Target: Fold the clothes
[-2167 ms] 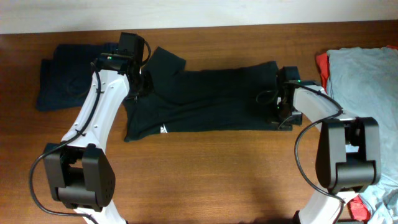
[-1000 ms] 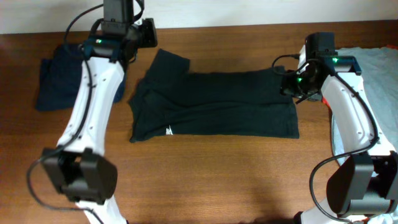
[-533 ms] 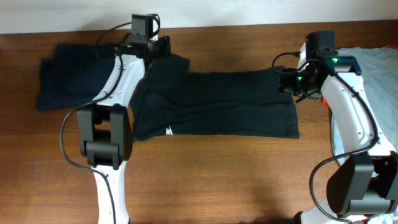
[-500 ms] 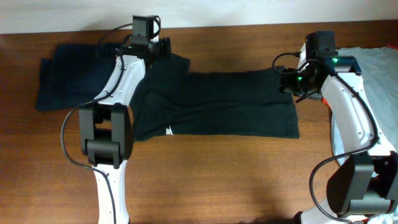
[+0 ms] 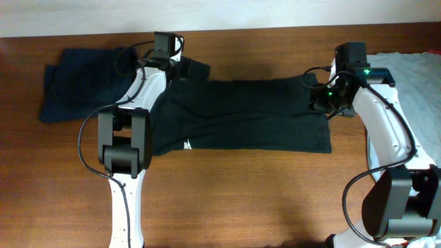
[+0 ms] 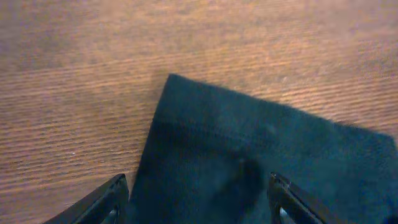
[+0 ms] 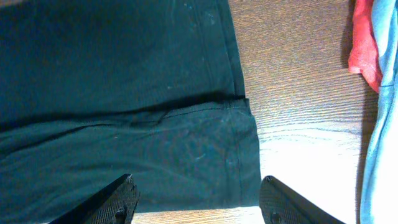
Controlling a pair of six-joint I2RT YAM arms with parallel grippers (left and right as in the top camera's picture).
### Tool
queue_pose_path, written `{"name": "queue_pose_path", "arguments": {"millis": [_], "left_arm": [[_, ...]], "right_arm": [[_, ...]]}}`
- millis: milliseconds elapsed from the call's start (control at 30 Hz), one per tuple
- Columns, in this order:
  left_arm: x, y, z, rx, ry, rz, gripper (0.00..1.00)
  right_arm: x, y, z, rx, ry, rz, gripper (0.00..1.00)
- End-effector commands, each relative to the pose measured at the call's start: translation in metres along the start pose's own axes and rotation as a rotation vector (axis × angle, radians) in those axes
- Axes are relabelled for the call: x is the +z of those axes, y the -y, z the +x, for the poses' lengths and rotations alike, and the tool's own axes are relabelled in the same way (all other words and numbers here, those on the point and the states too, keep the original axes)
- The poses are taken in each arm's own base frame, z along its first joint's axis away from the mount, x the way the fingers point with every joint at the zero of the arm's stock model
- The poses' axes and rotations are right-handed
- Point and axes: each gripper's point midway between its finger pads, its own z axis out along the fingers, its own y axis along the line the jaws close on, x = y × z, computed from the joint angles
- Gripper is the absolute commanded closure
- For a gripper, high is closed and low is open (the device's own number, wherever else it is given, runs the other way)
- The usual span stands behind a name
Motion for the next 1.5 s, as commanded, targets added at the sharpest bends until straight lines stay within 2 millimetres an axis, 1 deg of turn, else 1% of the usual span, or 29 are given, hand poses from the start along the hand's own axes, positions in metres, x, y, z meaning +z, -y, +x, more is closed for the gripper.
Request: {"name": "queue_pose_path", "arguments": {"millis": [0, 100, 233, 333, 400, 433, 467, 600, 733, 767, 833, 867, 967, 1033, 1100, 1200, 1267, 1467], "left_arm": [[0.013, -0.004, 0.014, 0.042, -0.03, -0.021, 0.29], [0.013, -0.008, 0.016, 0.044, -0.037, -0.045, 0.3], [0.012, -0.008, 0.027, 0.054, -0.084, -0.044, 0.45], [0.012, -0.008, 0.032, 0.055, -0.105, -0.043, 0.49], [0.011, -0.008, 0.033, 0.054, -0.112, -0.044, 0.56], [0.01, -0.008, 0.035, 0.054, -0.119, -0.043, 0.61], [0.01, -0.008, 0.038, 0.054, -0.131, -0.043, 0.64], [0.009, -0.009, 0.047, 0.055, -0.168, -0.046, 0.64], [0.007, -0.016, 0.047, 0.058, -0.175, -0.087, 0.64], [0.006, -0.017, 0.045, 0.058, -0.174, -0.089, 0.68], [0.004, -0.017, 0.042, 0.058, -0.169, -0.089, 0.77], [0.004, -0.017, 0.04, 0.058, -0.166, -0.089, 0.79], [0.002, -0.016, 0.033, 0.057, -0.15, -0.089, 0.82], [0.0, -0.016, 0.028, 0.057, -0.138, -0.089, 0.82], [0.0, -0.016, 0.026, 0.056, -0.132, -0.089, 0.82], [0.0, -0.016, 0.025, 0.056, -0.131, -0.089, 0.82], [0.0, -0.016, 0.025, 0.056, -0.131, -0.088, 0.82], [0.0, -0.016, 0.025, 0.056, -0.131, -0.089, 0.81]], "right_arm": [[0.004, 0.001, 0.003, 0.002, -0.01, 0.017, 0.32], [0.004, 0.001, 0.003, 0.002, -0.01, 0.017, 0.32], [0.004, 0.001, 0.003, 0.002, -0.009, 0.018, 0.31], [0.004, 0.001, 0.003, 0.002, -0.008, 0.017, 0.31], [0.004, 0.001, 0.002, 0.002, -0.006, 0.017, 0.31], [0.004, 0.002, 0.002, 0.002, -0.006, 0.017, 0.31], [0.004, 0.002, 0.002, 0.002, -0.006, 0.018, 0.31], [0.004, 0.001, 0.002, 0.002, -0.006, 0.017, 0.31], [0.004, 0.002, 0.001, 0.001, 0.0, 0.017, 0.31], [0.004, 0.001, -0.001, -0.002, 0.005, 0.016, 0.33], [0.004, 0.0, -0.007, -0.033, 0.031, 0.01, 0.37], [0.003, -0.001, -0.01, -0.043, 0.045, 0.008, 0.39], [0.004, -0.004, -0.025, -0.063, 0.102, -0.001, 0.4], [0.007, -0.007, -0.041, -0.087, 0.16, -0.008, 0.38], [0.012, -0.009, -0.054, -0.086, 0.205, -0.016, 0.36], [0.027, -0.013, -0.072, -0.096, 0.259, -0.021, 0.35], [0.04, -0.013, -0.082, -0.104, 0.281, -0.018, 0.36], [0.089, -0.018, -0.11, -0.182, 0.363, -0.015, 0.36]]}}
